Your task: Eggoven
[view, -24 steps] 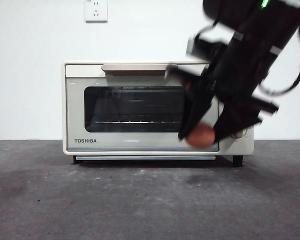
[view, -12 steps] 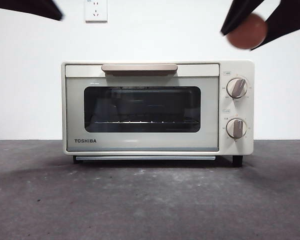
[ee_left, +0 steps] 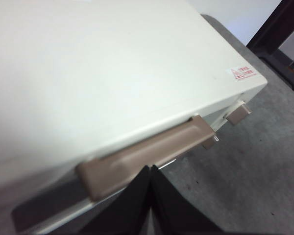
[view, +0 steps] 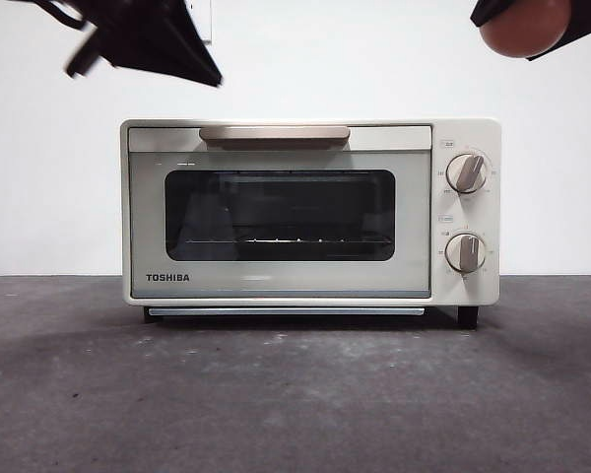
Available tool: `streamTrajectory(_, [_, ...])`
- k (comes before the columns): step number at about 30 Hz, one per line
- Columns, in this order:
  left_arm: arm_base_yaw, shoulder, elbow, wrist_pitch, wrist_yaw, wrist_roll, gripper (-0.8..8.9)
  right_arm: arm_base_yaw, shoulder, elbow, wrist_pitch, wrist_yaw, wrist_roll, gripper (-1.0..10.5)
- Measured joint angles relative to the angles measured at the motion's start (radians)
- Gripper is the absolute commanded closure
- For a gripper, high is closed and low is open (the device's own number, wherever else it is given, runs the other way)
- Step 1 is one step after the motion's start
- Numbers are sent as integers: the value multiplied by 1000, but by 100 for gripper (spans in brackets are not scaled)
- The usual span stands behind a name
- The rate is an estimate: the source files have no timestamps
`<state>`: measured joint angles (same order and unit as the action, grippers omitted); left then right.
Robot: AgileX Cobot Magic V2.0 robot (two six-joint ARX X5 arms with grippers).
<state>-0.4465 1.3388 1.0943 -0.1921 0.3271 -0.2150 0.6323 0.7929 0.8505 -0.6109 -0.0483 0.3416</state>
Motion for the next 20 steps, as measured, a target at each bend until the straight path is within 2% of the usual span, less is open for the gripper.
streamTrajectory(10, [-31, 142, 61, 40, -55, 36, 806, 0, -3, 0, -13, 0, -5, 944])
streamTrajectory(20, [-42, 154, 63, 46, -88, 68, 806, 0, -3, 0, -14, 0, -5, 944])
